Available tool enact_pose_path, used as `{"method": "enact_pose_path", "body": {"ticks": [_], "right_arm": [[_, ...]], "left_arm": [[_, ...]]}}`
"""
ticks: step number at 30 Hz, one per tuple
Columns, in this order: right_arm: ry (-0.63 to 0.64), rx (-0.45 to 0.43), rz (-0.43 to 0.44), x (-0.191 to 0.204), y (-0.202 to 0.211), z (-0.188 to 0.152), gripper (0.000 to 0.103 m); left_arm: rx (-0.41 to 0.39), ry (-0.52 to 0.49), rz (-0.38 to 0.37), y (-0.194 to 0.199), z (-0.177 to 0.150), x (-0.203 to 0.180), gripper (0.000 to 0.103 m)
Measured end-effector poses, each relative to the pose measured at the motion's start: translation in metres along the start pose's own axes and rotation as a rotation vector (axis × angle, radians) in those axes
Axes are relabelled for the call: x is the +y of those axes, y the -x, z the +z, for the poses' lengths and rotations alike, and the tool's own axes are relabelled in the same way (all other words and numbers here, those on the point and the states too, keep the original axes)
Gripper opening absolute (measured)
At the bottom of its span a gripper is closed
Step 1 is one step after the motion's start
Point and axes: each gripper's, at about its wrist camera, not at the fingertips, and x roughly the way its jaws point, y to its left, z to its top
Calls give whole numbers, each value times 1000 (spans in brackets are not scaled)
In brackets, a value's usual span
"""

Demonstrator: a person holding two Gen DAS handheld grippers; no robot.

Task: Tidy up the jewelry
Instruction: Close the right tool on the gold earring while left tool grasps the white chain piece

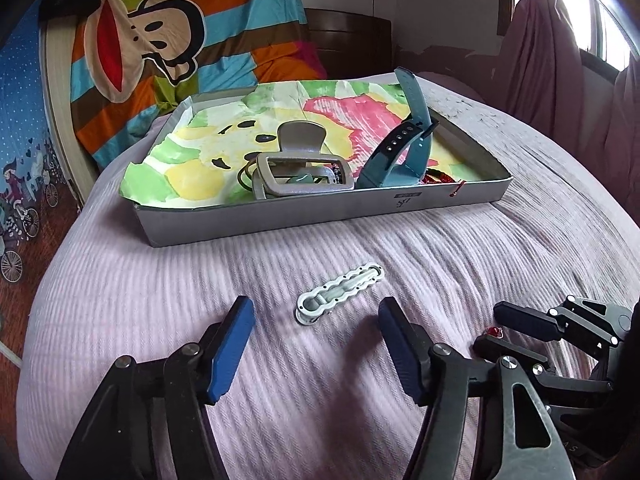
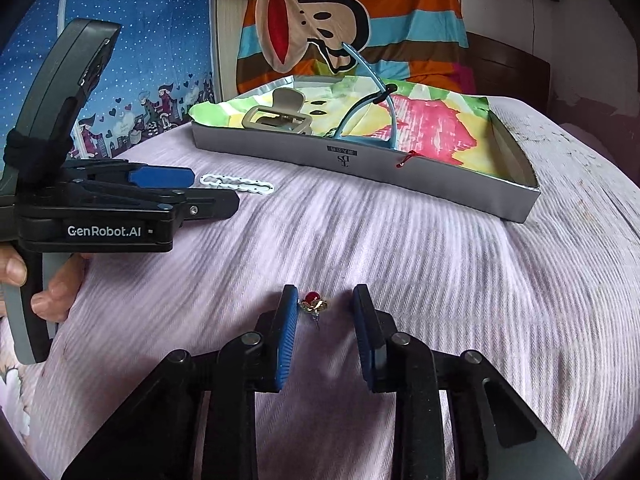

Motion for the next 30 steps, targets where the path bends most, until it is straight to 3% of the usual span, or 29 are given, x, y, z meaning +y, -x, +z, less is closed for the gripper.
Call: {"method": "enact_pose_path", "body": {"ticks": [9, 16, 30], "right_arm": [[-10, 0, 11, -2, -2, -2, 24], [-19, -11, 18, -3, -1, -4, 13], [-35, -33, 24, -7, 1, -5, 12]], "left_arm": [[-6, -8, -28, -3, -2, -2, 42], [-18, -4, -47, -1, -7, -3, 18], [-34, -36, -85, 8, -20, -14, 16]]}}
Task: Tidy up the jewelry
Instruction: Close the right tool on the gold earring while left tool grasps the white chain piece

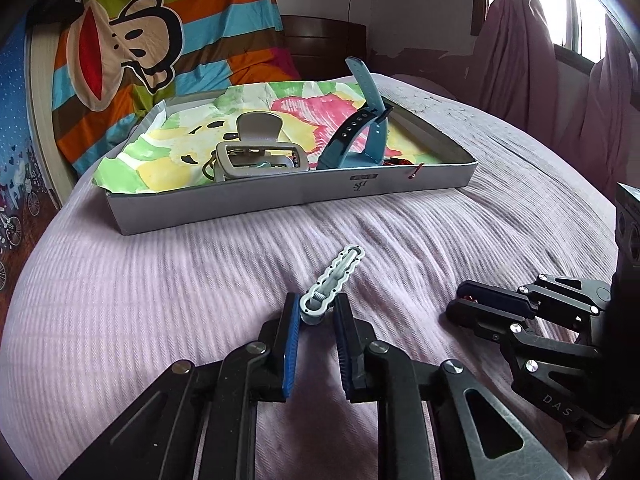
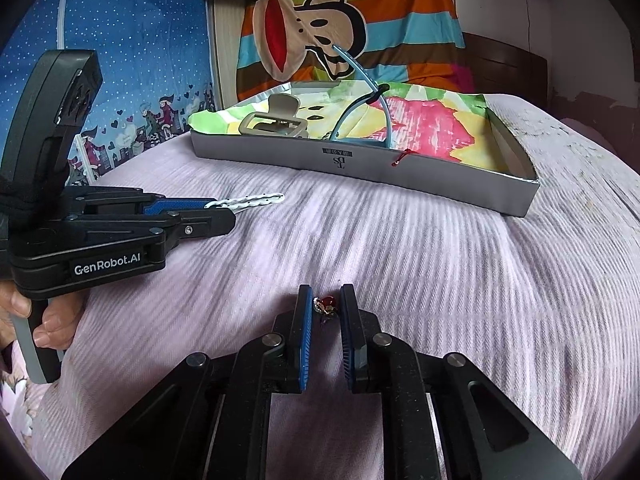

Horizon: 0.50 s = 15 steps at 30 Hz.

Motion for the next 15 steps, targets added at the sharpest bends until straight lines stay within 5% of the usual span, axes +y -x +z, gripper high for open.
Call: {"method": "enact_pose_path", "body": {"ticks": [15], "right_arm": [[-16, -66, 9, -6, 12, 0, 12]], "left_arm": [[-45, 17, -36, 15, -11, -3, 16]]}}
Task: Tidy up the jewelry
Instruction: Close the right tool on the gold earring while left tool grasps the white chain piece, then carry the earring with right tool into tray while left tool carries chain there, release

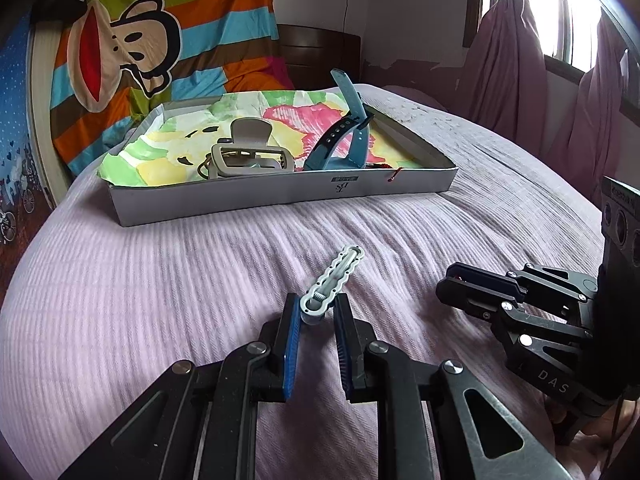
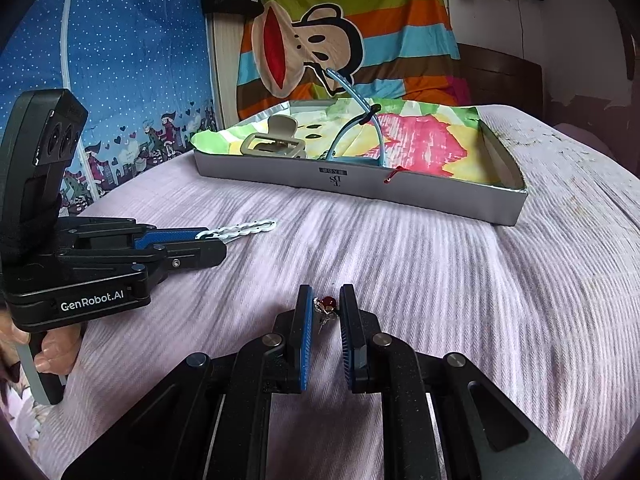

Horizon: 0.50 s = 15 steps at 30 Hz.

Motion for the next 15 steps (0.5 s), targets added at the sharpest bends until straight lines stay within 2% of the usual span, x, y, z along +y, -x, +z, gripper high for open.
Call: {"method": "enact_pose_path", "body": {"ticks": [8, 15], "right_arm": [[-12, -65, 8, -3, 13, 0, 12], [-37, -100, 36, -9, 21, 11, 12]], "left_arm": [[-50, 33, 28, 13, -2, 4, 16], [-116, 58, 46, 27, 13, 8, 16]]}}
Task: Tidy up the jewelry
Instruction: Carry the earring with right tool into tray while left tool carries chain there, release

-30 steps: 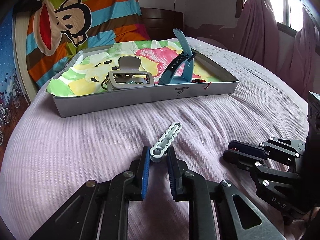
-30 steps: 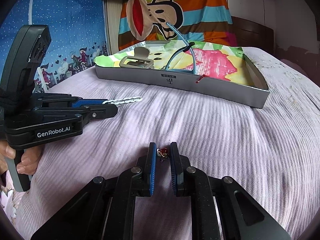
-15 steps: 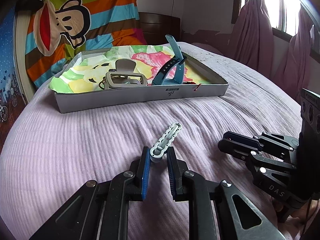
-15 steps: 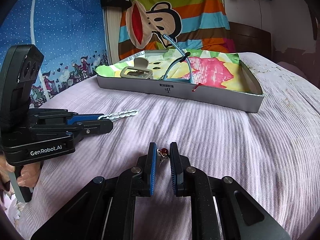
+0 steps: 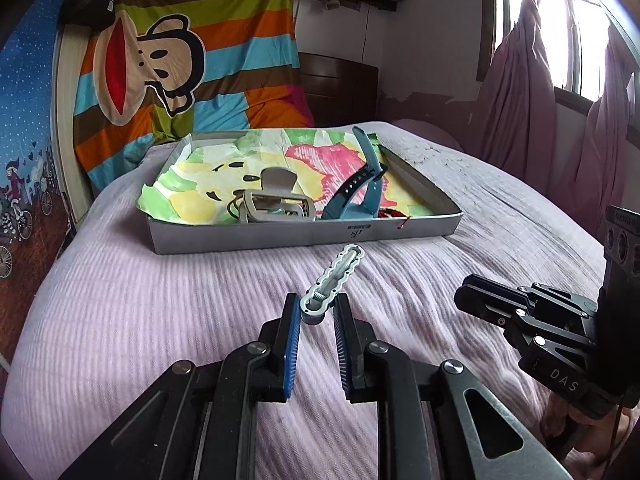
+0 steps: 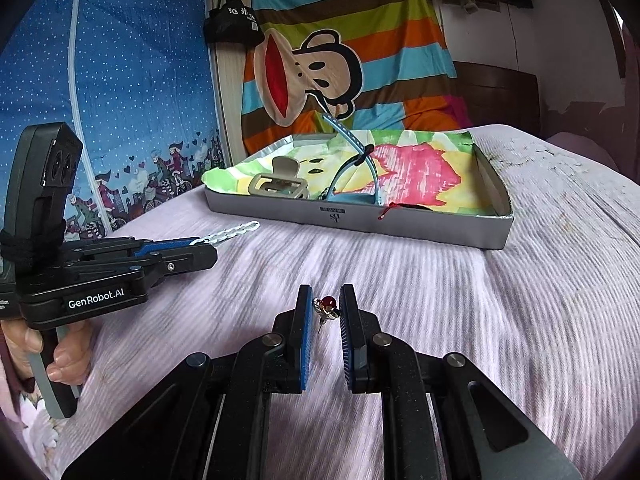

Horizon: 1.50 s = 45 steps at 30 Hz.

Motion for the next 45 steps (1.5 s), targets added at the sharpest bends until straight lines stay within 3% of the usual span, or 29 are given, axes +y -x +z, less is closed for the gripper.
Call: {"method": "enact_pose_path", "body": {"ticks": [8, 20, 33, 40, 45], "right_arm": [[8, -53, 15, 3, -7, 27, 12], [18, -86, 50, 15, -43, 78, 12], [-12, -42, 27, 8, -102, 103, 12], [-16, 46, -11, 1, -131, 106, 12], [-5, 125, -25, 2, -150, 108, 12]], "left_arm": [[-82, 54, 65, 5, 29, 9, 16], [-111, 140, 196, -16, 69, 36, 16], [-17, 171, 239, -65, 83, 53, 16], [76, 240, 238, -85, 71, 69, 16], [88, 284, 214, -87, 68, 78, 16]]}}
